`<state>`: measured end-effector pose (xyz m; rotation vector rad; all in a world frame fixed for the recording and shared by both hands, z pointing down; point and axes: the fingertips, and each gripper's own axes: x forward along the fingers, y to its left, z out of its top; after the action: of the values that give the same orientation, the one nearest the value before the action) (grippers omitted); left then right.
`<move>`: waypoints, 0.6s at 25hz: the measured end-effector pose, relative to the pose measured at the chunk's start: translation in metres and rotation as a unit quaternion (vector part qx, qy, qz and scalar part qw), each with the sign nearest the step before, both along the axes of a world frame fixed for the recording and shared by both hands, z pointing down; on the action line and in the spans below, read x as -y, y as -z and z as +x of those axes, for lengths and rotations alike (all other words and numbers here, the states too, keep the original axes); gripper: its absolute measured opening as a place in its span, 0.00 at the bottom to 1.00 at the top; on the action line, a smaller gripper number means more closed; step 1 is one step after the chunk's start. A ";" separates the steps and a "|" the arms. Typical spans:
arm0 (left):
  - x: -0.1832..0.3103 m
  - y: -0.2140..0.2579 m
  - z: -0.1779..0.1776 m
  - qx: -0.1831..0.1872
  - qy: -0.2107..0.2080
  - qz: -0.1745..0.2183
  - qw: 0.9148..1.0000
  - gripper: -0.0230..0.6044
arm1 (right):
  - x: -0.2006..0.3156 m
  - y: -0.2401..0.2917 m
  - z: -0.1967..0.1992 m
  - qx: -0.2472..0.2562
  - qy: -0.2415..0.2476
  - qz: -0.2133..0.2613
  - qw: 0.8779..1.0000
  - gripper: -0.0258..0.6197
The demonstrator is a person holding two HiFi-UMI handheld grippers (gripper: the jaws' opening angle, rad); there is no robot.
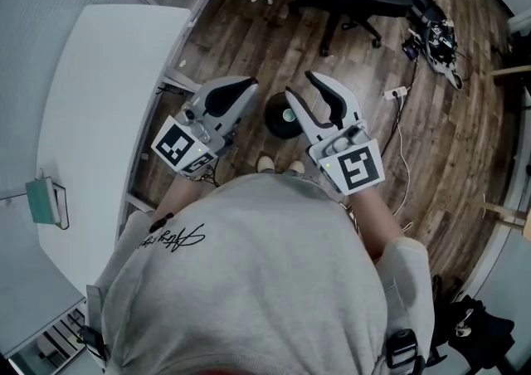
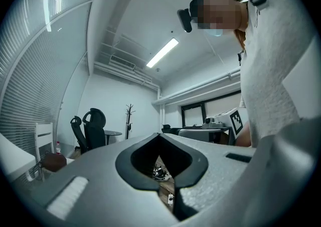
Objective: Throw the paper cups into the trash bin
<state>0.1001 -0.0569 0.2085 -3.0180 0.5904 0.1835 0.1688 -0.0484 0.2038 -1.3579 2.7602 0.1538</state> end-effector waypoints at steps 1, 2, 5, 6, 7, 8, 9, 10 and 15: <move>0.000 0.001 0.000 -0.001 0.000 0.001 1.000 0.04 | -0.001 0.001 0.000 0.002 0.000 0.001 1.000 0.28; 0.000 0.002 0.000 -0.002 0.000 0.003 1.000 0.04 | -0.001 0.002 -0.001 0.004 0.000 0.002 1.000 0.27; -0.001 0.006 -0.001 -0.005 0.001 0.005 1.000 0.04 | -0.003 0.004 0.000 0.008 -0.003 0.002 1.000 0.25; -0.001 0.006 -0.002 -0.006 0.001 0.005 1.000 0.04 | -0.003 0.006 0.000 0.009 -0.005 0.004 1.000 0.24; -0.001 0.007 -0.002 -0.006 0.001 0.006 1.000 0.04 | -0.003 0.008 0.001 0.010 -0.007 0.010 1.000 0.22; -0.002 0.007 -0.002 -0.007 0.001 0.006 1.000 0.04 | -0.003 0.010 0.001 0.012 -0.009 0.016 1.000 0.20; -0.002 0.007 -0.003 -0.008 0.002 0.006 1.000 0.04 | -0.003 0.012 0.002 0.013 -0.011 0.019 1.000 0.18; -0.002 0.008 -0.003 -0.009 0.002 0.006 1.000 0.04 | -0.003 0.012 0.003 0.014 -0.013 0.020 1.000 0.17; -0.004 0.010 -0.001 -0.009 0.001 0.007 1.000 0.04 | -0.004 0.016 0.007 0.016 -0.020 0.028 0.999 0.12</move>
<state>0.0995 -0.0534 0.1988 -3.0045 0.5901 0.2137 0.1754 -0.0445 0.1883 -1.3892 2.6844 0.2073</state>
